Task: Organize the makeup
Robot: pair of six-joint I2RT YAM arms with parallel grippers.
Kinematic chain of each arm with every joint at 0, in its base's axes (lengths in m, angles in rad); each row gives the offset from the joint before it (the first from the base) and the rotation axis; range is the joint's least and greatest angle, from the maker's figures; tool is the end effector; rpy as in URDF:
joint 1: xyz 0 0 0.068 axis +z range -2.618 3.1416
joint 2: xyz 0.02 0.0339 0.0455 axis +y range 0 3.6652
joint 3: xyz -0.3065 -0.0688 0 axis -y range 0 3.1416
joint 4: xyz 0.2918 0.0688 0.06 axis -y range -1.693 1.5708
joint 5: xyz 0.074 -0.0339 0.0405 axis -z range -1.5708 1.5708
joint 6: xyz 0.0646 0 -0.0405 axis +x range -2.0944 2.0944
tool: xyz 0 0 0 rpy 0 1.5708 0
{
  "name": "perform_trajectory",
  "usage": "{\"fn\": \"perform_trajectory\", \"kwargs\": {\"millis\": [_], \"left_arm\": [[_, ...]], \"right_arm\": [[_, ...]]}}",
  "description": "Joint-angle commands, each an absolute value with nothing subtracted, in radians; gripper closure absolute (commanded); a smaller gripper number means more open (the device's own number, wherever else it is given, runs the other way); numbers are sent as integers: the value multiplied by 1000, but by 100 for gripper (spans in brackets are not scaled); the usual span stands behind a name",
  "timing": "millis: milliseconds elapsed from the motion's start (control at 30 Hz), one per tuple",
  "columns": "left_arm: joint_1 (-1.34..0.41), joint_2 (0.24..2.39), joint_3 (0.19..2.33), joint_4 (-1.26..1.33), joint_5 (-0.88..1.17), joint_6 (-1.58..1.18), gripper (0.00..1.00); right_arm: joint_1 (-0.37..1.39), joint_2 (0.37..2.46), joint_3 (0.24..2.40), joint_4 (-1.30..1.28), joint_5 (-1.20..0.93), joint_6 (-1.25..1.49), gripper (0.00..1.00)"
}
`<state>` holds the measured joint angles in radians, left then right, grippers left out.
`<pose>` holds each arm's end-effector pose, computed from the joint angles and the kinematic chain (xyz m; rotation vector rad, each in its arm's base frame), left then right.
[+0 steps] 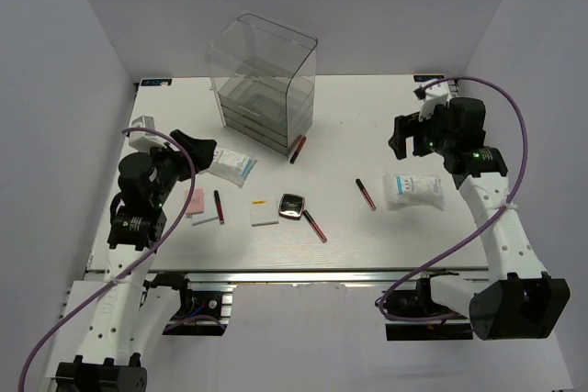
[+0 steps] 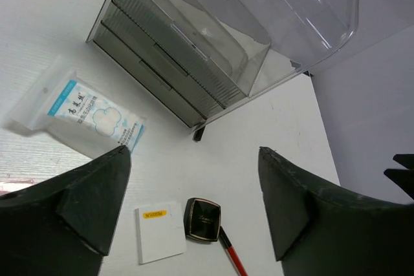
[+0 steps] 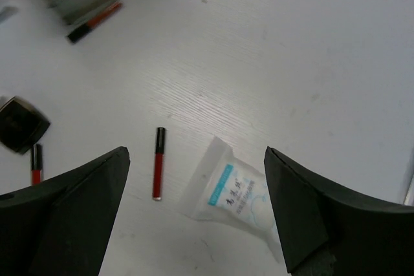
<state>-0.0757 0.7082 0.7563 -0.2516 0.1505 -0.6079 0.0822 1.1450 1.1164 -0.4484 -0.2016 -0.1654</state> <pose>0.2095 -0.0256 0.3590 -0.3691 1.7772 -0.6234 0.3067 0.0382 0.3812 -0.3760 2.0059 0.1543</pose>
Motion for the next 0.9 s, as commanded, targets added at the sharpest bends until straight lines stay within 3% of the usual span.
{"fn": "perform_trajectory", "kwargs": {"millis": [0,67,133,200,233,300,367,400,467,533,567,600,667,733,867], "left_arm": [[-75,729,735,-207,173,-647,14],[-75,755,733,-196,184,-661,18],[-77,776,739,-170,207,-664,31],[-75,813,738,-131,215,-684,53],[-77,830,733,-112,222,-699,73],[-77,897,721,-21,254,-767,79],[-77,951,716,47,279,-833,70],[-77,1007,725,76,281,-844,59],[-77,1064,788,72,255,-863,36],[-75,1153,836,80,242,-885,32],[-75,1185,876,89,251,-922,32],[-75,1218,894,109,261,-948,32],[-75,1307,916,144,287,-1030,34],[-75,1351,925,198,305,-1090,39],[-75,1454,919,290,316,-1204,45]], "right_arm": [[89,1069,1126,-477,-637,-447,11],[104,1025,1080,-469,-775,-581,11],[152,1009,1063,-427,-769,-592,11],[210,1029,1095,-445,-730,-592,11],[236,1044,1106,-411,-689,-536,11],[323,1107,1161,-406,-580,-436,14],[379,1167,1190,-335,-453,-320,31],[397,1186,1228,-319,-392,-216,54],[400,1221,1259,-279,-364,-135,64],[403,1241,1291,-261,-357,-37,61],[402,1247,1295,-250,-336,0,53],[403,1250,1299,-247,-336,38,36],[405,1258,1293,-241,-347,77,28],[405,1244,1273,-204,-362,71,28],[403,1210,1181,-118,-435,25,41]]}}
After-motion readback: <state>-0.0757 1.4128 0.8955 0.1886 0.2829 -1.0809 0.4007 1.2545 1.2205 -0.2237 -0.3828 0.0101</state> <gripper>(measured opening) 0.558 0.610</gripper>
